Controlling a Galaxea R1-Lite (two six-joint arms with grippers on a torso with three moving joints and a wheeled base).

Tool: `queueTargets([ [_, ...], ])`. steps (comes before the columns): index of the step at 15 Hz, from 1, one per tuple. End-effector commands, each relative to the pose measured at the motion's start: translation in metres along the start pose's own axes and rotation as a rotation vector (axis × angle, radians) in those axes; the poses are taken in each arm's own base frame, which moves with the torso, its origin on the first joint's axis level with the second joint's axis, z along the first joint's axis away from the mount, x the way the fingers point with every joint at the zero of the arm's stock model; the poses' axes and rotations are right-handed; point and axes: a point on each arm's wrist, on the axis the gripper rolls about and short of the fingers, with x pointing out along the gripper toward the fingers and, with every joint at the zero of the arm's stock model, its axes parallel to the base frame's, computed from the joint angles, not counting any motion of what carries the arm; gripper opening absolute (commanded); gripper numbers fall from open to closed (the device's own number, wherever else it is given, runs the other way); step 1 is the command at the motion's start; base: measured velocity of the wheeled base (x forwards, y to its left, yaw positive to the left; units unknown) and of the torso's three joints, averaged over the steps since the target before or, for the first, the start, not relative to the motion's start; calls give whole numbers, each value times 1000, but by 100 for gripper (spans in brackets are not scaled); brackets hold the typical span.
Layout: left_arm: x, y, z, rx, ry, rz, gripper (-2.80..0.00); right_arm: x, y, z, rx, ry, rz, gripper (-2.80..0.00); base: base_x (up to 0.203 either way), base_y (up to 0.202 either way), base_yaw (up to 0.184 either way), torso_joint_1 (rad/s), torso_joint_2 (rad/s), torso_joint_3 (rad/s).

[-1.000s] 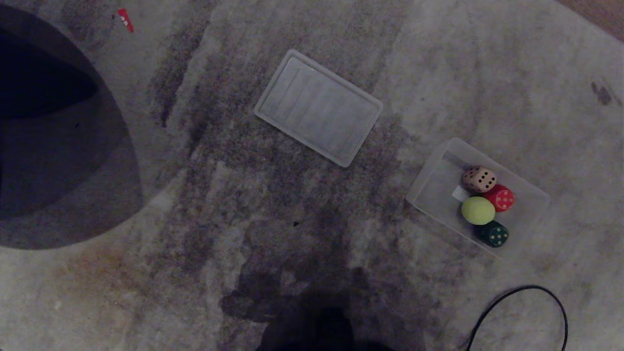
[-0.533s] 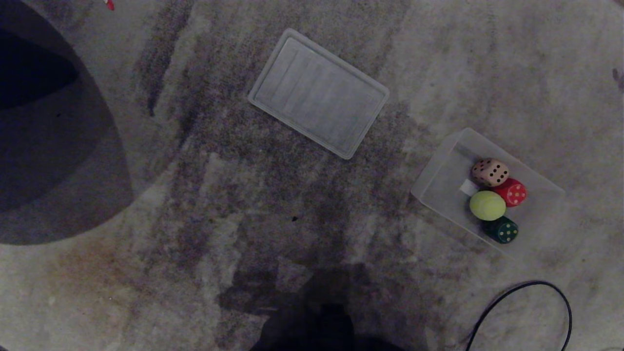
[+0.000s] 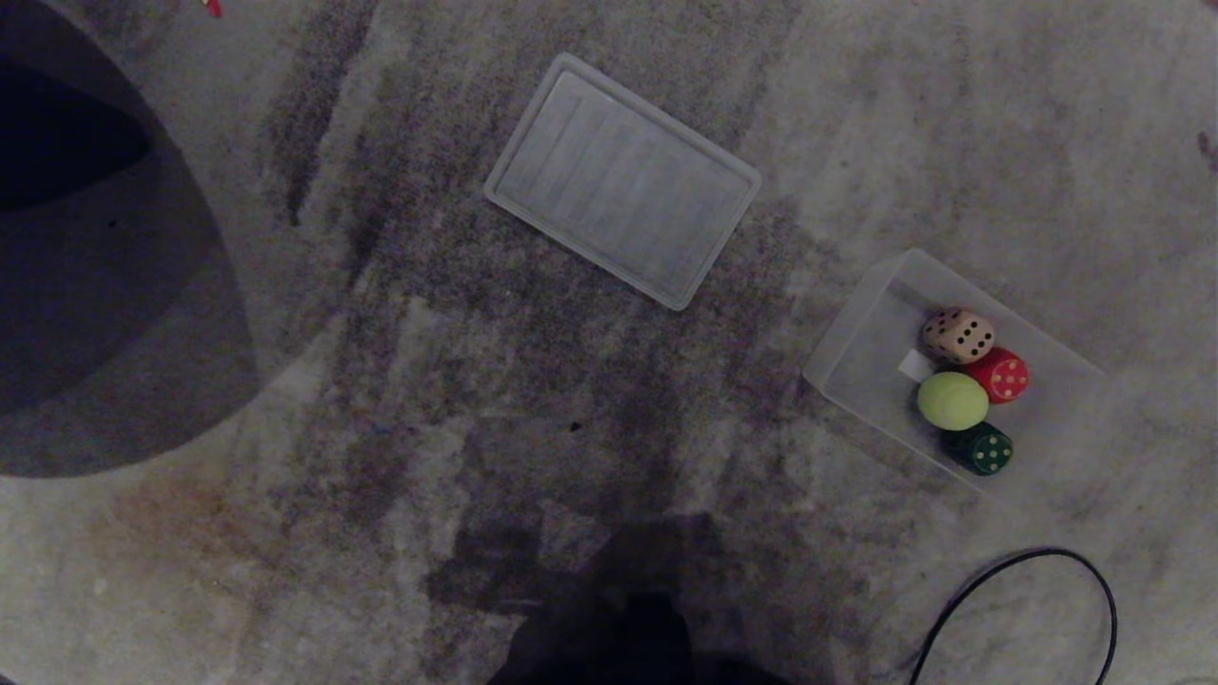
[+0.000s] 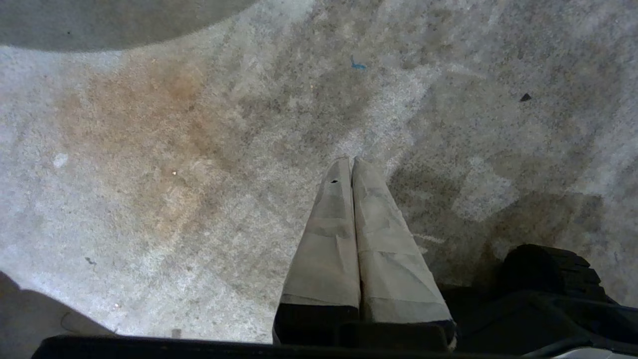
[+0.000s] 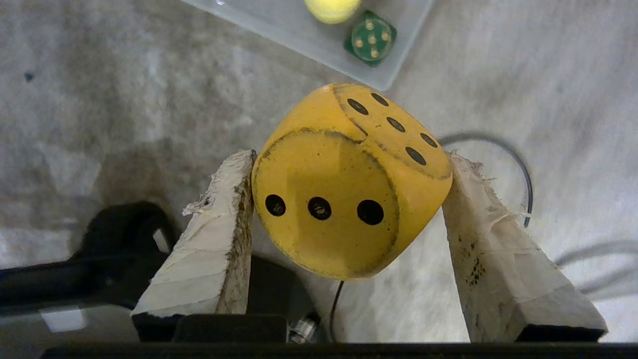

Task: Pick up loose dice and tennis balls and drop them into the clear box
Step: Put the toys in the box

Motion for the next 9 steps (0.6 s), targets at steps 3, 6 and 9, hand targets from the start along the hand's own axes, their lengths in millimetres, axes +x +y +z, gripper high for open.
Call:
queueTargets([
  [3,0,0,0,-1,1,1,-280,54,7,36,103,240,-31,-280,0,0,0,0,0,0],
  [6,0,0,0,-1,2,1,-280,106,13,46,181,314,-32,-280,0,0,0,0,0,0],
  [9,0,0,0,-1,2,1,-280,169,21,45,257,356,-31,-280,0,0,0,0,0,0],
])
